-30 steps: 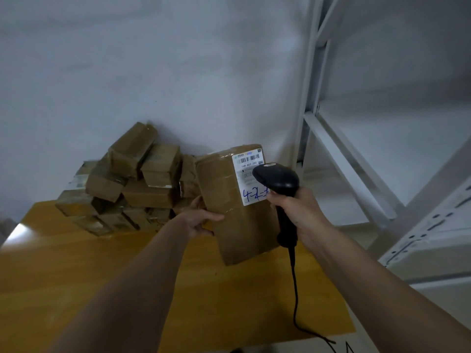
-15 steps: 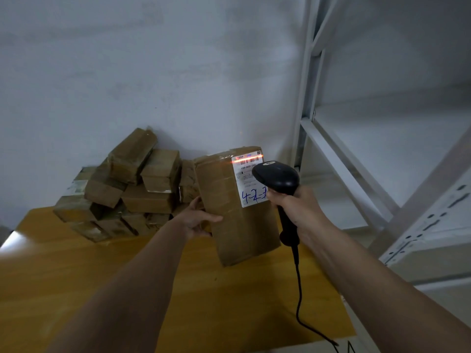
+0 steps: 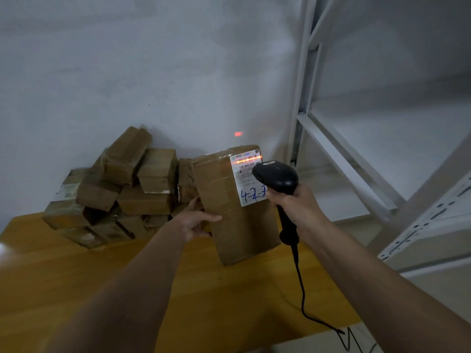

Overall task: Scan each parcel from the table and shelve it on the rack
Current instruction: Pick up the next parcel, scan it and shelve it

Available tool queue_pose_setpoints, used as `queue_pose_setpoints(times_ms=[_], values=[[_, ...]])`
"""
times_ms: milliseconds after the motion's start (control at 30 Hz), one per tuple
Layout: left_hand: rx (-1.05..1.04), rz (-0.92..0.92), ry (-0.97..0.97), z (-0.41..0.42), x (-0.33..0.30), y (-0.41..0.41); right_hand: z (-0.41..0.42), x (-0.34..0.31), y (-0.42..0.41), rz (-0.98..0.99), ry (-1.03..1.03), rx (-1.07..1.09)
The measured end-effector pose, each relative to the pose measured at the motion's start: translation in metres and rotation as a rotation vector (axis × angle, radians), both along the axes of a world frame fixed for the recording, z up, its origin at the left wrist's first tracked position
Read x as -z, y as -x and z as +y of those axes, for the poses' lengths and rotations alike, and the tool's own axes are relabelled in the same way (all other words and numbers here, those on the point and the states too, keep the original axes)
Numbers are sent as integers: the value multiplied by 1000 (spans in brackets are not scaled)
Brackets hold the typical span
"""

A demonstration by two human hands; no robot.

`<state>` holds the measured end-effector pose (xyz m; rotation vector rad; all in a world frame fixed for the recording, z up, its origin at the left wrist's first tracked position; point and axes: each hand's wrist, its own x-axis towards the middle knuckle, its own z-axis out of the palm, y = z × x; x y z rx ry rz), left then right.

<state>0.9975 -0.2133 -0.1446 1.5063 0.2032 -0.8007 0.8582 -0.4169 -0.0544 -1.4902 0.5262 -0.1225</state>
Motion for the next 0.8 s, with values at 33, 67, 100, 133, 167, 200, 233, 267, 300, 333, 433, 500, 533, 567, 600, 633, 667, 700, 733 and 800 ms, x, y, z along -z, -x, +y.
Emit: queue_pose_setpoints(times_ms=[33,67,100,133,167,200,233,267,300,333,433,500,533,567,600,633,667,700,733,800], values=[[4,6,0,1,2,-2,2,1,0,3,1,13],[10,12,-1,1,4,-3,5,2,-1,9,3,28],[20,19,-4,1,7,-5,7,3,-1,16,6,44],[35,27,-10,1,10,-7,9,5,-1,26,10,58],[56,35,-19,0,13,-8,11,6,0,37,15,73],[80,44,-28,-1,17,-9,13,8,1,50,17,91],[104,56,-33,-3,21,-10,15,11,2,63,15,111],[124,74,-35,-4,26,-10,17,13,4,74,8,131],[138,92,-33,-6,31,-10,19,16,6,85,2,147],[151,106,-29,-8,35,-9,20,19,9,96,-1,164],[189,132,-23,-14,46,0,20,27,23,132,-8,220],[209,147,-19,-16,51,11,19,31,36,146,-13,244],[223,153,-17,-17,52,18,18,32,43,150,-17,249],[241,158,-17,-18,53,25,17,32,50,151,-21,252],[259,162,-20,-18,54,32,17,33,57,152,-24,255],[276,165,-25,-18,54,39,17,33,64,153,-26,258],[295,167,-30,-19,54,48,17,32,74,151,-29,261],[320,167,-33,-20,53,57,16,32,84,147,-33,265],[345,170,-35,-22,52,67,15,31,96,141,-34,272],[385,182,-42,-28,49,90,10,32,124,133,-33,300]])
